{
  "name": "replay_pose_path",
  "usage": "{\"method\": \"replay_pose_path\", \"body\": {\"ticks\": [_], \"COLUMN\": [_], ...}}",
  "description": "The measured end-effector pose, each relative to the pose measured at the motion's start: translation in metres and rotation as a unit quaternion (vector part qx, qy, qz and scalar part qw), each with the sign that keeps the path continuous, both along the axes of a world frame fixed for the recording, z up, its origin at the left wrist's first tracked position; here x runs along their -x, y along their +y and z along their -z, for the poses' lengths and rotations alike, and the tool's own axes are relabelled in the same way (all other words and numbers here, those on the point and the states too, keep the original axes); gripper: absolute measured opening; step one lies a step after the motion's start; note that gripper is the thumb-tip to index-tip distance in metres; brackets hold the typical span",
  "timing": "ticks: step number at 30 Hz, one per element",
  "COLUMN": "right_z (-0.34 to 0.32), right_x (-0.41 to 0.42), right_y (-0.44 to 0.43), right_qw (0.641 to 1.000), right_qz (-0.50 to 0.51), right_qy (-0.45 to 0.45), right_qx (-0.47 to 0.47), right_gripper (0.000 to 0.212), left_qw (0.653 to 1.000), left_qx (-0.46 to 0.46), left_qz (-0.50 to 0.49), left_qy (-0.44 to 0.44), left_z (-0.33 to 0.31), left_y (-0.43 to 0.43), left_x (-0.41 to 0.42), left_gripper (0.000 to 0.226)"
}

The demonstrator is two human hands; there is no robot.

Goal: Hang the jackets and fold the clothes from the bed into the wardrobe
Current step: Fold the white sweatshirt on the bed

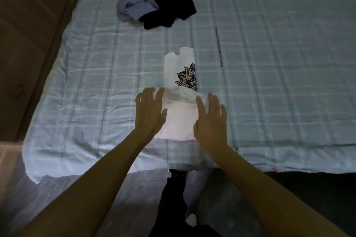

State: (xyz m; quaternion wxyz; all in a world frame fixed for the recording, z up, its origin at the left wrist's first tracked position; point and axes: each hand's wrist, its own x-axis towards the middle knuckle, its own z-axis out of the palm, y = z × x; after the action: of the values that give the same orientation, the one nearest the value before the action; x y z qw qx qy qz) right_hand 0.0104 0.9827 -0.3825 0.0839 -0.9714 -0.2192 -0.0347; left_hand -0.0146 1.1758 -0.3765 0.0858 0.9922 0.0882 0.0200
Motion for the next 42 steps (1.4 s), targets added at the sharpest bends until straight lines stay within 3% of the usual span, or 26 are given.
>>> {"method": "replay_pose_path", "body": {"ticks": [4, 7, 13, 17, 22, 26, 30, 35, 39, 40, 42], "right_z": [0.061, 0.088, 0.104, 0.096, 0.066, 0.030, -0.011, -0.048, -0.020, -0.004, 0.033], "right_x": [0.031, 0.039, 0.009, 0.002, 0.028, 0.063, 0.039, -0.058, -0.122, -0.127, -0.125], "right_y": [0.006, 0.010, 0.016, 0.018, -0.004, -0.030, -0.025, 0.017, 0.055, 0.062, 0.071], "right_qw": [0.985, 0.982, 0.988, 0.994, 0.990, 0.980, 0.983, 0.991, 0.999, 0.999, 0.996], "right_qz": [-0.150, -0.098, -0.073, -0.054, -0.062, -0.101, -0.062, 0.002, 0.013, -0.008, -0.047], "right_qy": [0.054, 0.136, 0.120, 0.098, 0.126, 0.170, 0.174, 0.128, 0.017, 0.028, 0.077], "right_qx": [0.070, 0.087, 0.057, -0.006, -0.016, -0.009, -0.022, -0.045, -0.045, -0.043, -0.012], "right_gripper": [0.075, 0.086, 0.092, 0.062, 0.045, 0.049, 0.050, 0.049, 0.041, 0.040, 0.043], "left_qw": [0.993, 0.990, 0.992, 0.989, 0.973, 0.935, 0.905, 0.929, 0.987, 0.985, 0.968], "left_qx": [0.116, 0.099, 0.059, 0.080, 0.143, 0.188, 0.174, 0.159, 0.113, 0.130, 0.142], "left_qz": [0.017, 0.078, 0.104, 0.104, 0.175, 0.212, 0.217, 0.164, 0.058, 0.052, 0.089], "left_qy": [0.014, 0.060, 0.033, 0.060, 0.042, 0.212, 0.323, 0.292, 0.101, 0.103, 0.186], "left_z": [0.064, 0.106, 0.130, 0.122, 0.097, 0.042, -0.019, -0.052, -0.020, -0.004, 0.035], "left_y": [-0.017, -0.013, -0.004, -0.002, -0.003, -0.017, -0.016, 0.018, 0.044, 0.047, 0.046], "left_x": [0.035, 0.075, 0.043, 0.025, 0.054, 0.079, 0.030, -0.067, -0.123, -0.128, -0.123], "left_gripper": [0.057, 0.066, 0.075, 0.087, 0.074, 0.045, 0.028, 0.035, 0.047, 0.057, 0.076]}}
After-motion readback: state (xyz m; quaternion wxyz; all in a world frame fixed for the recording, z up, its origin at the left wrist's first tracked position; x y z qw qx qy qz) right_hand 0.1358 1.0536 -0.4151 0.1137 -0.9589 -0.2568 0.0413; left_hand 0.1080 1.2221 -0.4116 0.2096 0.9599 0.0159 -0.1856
